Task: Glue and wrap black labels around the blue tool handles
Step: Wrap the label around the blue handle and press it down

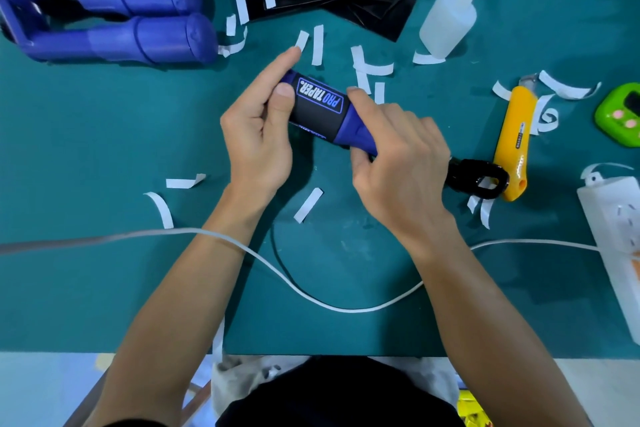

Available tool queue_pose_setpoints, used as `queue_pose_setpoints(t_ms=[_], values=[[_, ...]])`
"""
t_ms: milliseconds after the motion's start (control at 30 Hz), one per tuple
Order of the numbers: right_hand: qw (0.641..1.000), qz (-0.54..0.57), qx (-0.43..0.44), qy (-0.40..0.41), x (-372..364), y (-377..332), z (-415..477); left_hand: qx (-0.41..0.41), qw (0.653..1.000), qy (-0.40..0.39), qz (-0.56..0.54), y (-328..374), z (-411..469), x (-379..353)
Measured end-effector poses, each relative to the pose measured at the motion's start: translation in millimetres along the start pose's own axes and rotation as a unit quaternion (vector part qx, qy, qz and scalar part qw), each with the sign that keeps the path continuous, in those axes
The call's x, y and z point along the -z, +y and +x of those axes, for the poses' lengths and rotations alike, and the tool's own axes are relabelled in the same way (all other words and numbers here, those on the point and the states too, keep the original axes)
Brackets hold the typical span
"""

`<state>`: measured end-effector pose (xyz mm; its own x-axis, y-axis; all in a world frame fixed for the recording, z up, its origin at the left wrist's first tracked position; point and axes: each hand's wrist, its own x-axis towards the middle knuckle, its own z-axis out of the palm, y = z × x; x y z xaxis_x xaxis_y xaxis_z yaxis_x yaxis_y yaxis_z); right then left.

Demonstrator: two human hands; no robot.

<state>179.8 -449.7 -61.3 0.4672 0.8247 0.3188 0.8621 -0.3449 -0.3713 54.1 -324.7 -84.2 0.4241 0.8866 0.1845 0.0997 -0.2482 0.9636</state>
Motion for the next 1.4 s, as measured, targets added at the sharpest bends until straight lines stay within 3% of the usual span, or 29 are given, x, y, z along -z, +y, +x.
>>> queue_pose_setpoints(t_ms=[133,267,433,700,1067,1233,1400], values=[[0.999,0.028,-0.009,0.015,3.2,0.9,1.3,0.027,0.992,-0.003,-0.121,3.3,0.6,1.6],[0.998,0.061,-0.013,0.021,8.1,0.1,1.5,0.022,0.984,-0.079,-0.156,10.5,-1.5,4.8],[0.995,0.097,-0.023,-0.01,18.1,6.0,2.5,-0.036,0.984,-0.118,-0.131,11.1,-2.5,7.3],[0.991,0.108,-0.029,-0.071,27.6,8.7,1.7,-0.069,0.992,-0.077,-0.074,14.4,-4.3,8.7],[0.998,0.061,-0.014,0.001,17.1,3.0,-1.2,-0.049,0.984,-0.138,-0.101,14.6,-0.4,8.0],[0.999,0.035,-0.003,0.009,10.8,4.6,-2.3,-0.036,0.995,-0.08,-0.044,9.5,-4.0,5.7],[1.0,0.026,0.007,0.004,6.3,3.6,-1.8,0.027,0.999,-0.008,-0.042,7.0,-4.4,4.3]])
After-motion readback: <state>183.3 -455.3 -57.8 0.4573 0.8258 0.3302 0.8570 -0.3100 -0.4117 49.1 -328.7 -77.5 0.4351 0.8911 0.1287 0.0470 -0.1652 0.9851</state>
